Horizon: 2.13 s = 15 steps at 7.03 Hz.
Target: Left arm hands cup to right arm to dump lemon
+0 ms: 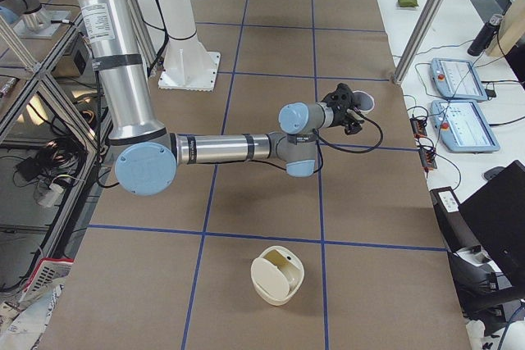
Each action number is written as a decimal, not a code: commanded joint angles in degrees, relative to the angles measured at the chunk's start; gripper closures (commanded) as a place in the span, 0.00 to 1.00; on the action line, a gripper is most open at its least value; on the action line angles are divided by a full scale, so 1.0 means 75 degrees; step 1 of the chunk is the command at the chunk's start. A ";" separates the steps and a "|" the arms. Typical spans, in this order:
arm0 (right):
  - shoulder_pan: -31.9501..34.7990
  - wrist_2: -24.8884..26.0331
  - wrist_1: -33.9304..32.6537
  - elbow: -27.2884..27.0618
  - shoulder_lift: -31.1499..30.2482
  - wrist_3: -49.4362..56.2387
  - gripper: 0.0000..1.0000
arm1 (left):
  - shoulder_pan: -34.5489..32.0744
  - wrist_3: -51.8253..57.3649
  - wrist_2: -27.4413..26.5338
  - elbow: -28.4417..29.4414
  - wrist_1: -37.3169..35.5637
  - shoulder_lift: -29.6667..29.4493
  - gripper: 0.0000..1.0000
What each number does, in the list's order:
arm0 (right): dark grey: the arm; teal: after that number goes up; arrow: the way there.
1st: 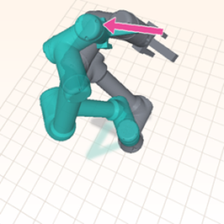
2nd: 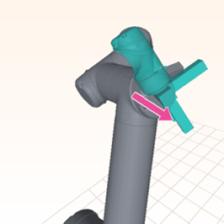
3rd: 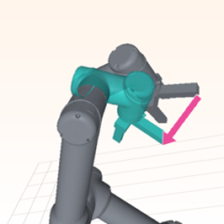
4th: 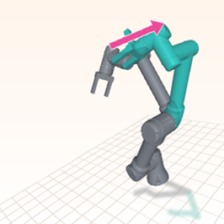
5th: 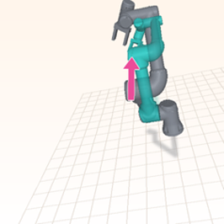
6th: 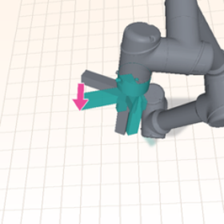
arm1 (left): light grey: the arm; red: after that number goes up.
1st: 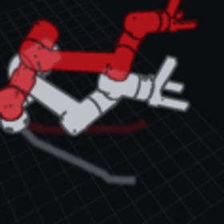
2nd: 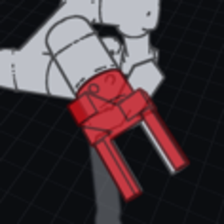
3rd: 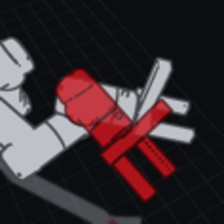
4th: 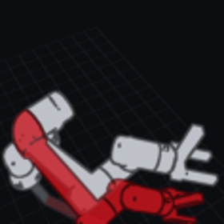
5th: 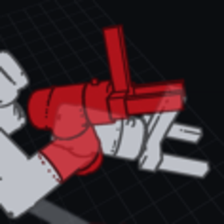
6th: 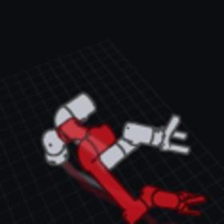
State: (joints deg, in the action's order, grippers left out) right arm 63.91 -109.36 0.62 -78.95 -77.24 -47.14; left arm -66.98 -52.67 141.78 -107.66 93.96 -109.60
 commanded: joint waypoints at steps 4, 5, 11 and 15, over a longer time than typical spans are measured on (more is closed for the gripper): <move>-0.1498 0.0504 -0.1780 -0.0254 0.1027 0.2523 0.66 | 0.0645 -0.1881 0.0010 0.0491 0.0000 -0.1182 0.00; -0.2058 0.1192 -0.1991 -0.0231 0.1261 0.2546 0.69 | 0.0669 -0.2279 -0.0013 0.0747 0.0012 -0.1508 0.00; -0.3961 0.5004 -0.4823 -0.0102 0.3170 0.2512 0.69 | 0.1208 -0.3735 -0.0072 0.2506 0.0105 -0.3374 0.00; -0.4278 0.5569 -0.5356 0.0624 0.4168 0.2430 0.69 | 0.1301 -0.3911 -0.0142 0.3011 0.0129 -0.3972 0.00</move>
State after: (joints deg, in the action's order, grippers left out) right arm 32.32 -68.56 -39.22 -75.63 -47.69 -28.65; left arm -57.67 -81.70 141.00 -85.80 94.89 -138.32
